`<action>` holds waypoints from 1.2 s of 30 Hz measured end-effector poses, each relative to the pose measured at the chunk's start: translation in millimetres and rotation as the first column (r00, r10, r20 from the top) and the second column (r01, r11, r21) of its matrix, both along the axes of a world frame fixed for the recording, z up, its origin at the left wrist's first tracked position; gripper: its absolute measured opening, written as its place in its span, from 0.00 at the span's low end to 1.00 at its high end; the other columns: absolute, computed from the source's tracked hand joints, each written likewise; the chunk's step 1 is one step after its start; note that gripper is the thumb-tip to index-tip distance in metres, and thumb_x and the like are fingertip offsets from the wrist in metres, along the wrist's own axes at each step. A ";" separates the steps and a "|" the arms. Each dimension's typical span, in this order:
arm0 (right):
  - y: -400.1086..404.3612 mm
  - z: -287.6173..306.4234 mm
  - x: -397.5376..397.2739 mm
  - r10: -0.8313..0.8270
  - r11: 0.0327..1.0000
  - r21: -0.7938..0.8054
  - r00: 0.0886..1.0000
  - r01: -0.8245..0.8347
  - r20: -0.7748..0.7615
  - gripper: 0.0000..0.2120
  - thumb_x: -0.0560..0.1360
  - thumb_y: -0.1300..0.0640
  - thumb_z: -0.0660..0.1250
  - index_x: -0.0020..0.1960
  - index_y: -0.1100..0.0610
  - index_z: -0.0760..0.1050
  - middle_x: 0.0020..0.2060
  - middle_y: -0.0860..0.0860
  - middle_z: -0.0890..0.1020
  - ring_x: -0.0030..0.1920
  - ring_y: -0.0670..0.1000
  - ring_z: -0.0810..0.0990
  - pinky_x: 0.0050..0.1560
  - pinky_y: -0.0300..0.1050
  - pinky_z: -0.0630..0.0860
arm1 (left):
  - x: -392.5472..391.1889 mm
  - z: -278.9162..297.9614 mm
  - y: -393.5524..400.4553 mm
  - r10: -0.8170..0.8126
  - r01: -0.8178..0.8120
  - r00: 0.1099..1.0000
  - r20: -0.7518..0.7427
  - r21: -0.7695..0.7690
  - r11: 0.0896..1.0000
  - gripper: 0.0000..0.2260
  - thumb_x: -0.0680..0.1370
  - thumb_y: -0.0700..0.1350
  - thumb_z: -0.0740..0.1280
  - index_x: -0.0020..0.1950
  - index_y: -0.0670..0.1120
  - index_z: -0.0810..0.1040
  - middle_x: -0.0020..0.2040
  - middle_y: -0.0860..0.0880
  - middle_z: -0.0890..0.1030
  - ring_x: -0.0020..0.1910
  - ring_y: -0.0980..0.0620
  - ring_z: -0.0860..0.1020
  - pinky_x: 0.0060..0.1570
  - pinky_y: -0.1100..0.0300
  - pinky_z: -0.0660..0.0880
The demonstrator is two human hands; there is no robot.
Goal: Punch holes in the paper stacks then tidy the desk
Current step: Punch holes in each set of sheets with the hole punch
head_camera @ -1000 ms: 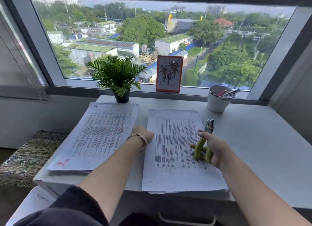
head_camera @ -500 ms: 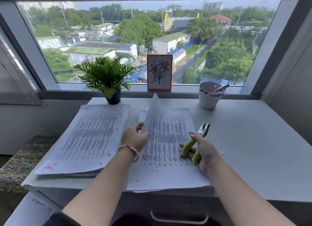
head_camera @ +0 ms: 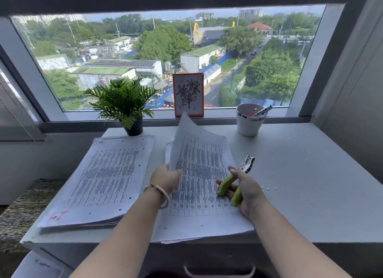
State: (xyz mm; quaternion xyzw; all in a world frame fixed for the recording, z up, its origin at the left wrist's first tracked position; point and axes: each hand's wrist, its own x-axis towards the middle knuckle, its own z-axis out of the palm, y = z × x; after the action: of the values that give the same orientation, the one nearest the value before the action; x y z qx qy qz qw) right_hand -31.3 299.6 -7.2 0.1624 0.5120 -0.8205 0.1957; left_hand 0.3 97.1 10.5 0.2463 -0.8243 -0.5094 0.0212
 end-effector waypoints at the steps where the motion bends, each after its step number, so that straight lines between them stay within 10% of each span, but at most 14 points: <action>1: -0.5 0.4 0.3 -0.002 1.000 0.003 1.000 0.002 0.008 0.11 0.81 0.58 0.58 0.61 0.57 0.73 0.52 0.65 0.77 0.51 0.62 0.82 0.42 0.54 0.80 | -2.9 -0.8 -6.9 0.003 -0.006 0.999 0.052 0.055 0.998 0.08 0.77 0.44 0.68 0.53 0.41 0.77 0.44 0.48 0.78 0.45 0.48 0.77 0.49 0.55 0.75; 7: 18.7 24.5 -15.3 0.124 0.987 0.103 0.992 -0.127 0.032 0.10 0.80 0.58 0.61 0.58 0.59 0.76 0.53 0.64 0.76 0.46 0.61 0.82 0.44 0.57 0.79 | 0.5 6.5 -25.8 -0.025 0.007 0.994 0.111 0.158 0.987 0.17 0.77 0.44 0.69 0.61 0.35 0.73 0.45 0.43 0.79 0.39 0.49 0.78 0.38 0.60 0.76; 10: 36.8 45.0 -34.3 0.188 0.976 0.113 0.982 -0.187 -0.004 0.11 0.80 0.57 0.60 0.57 0.60 0.77 0.58 0.62 0.72 0.46 0.63 0.83 0.45 0.60 0.80 | 2.5 17.0 -26.0 -0.042 0.034 0.999 0.008 0.447 0.894 0.10 0.78 0.39 0.66 0.57 0.36 0.73 0.36 0.42 0.81 0.28 0.51 0.80 0.26 0.60 0.78; 15: 45.9 79.9 -52.5 0.362 0.894 0.317 0.927 -0.317 -0.095 0.14 0.80 0.54 0.60 0.57 0.61 0.78 0.44 0.63 0.80 0.45 0.61 0.83 0.57 0.62 0.77 | -9.7 34.9 -11.0 -0.069 0.154 0.983 -0.168 0.575 0.803 0.08 0.77 0.36 0.66 0.55 0.36 0.76 0.43 0.39 0.82 0.34 0.46 0.82 0.36 0.52 0.82; 22: 47.5 119.3 -45.0 0.291 0.936 0.331 0.784 -0.116 -0.548 0.11 0.78 0.59 0.63 0.58 0.62 0.78 0.47 0.58 0.82 0.48 0.62 0.84 0.50 0.58 0.79 | -20.5 80.5 0.6 -0.058 0.253 0.876 -0.479 0.353 0.901 0.10 0.71 0.35 0.72 0.51 0.39 0.81 0.46 0.42 0.84 0.45 0.47 0.83 0.46 0.52 0.81; 29: 49.8 92.9 -30.5 0.367 0.876 0.475 0.753 -0.083 -0.546 0.10 0.73 0.56 0.71 0.53 0.59 0.81 0.43 0.60 0.83 0.45 0.58 0.84 0.45 0.52 0.79 | -15.4 63.0 4.4 -0.040 0.169 0.904 -0.426 0.270 0.948 0.11 0.69 0.47 0.76 0.49 0.46 0.82 0.47 0.45 0.85 0.50 0.45 0.82 0.54 0.43 0.78; 36: 54.7 104.2 -25.7 0.350 0.880 0.475 0.703 -0.018 -0.620 0.07 0.76 0.61 0.67 0.53 0.56 0.81 0.44 0.59 0.83 0.44 0.56 0.85 0.47 0.55 0.79 | -13.5 78.6 6.5 -0.124 0.150 0.833 -0.539 0.004 0.989 0.04 0.72 0.44 0.74 0.45 0.49 0.82 0.41 0.54 0.84 0.41 0.59 0.83 0.48 0.56 0.80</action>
State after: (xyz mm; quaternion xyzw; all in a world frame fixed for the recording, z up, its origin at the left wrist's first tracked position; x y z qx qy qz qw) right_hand -56.9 354.3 97.1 -0.1685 0.7307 -0.6608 0.0329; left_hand -13.3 103.5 89.1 0.0350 -0.7890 -0.5768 0.2088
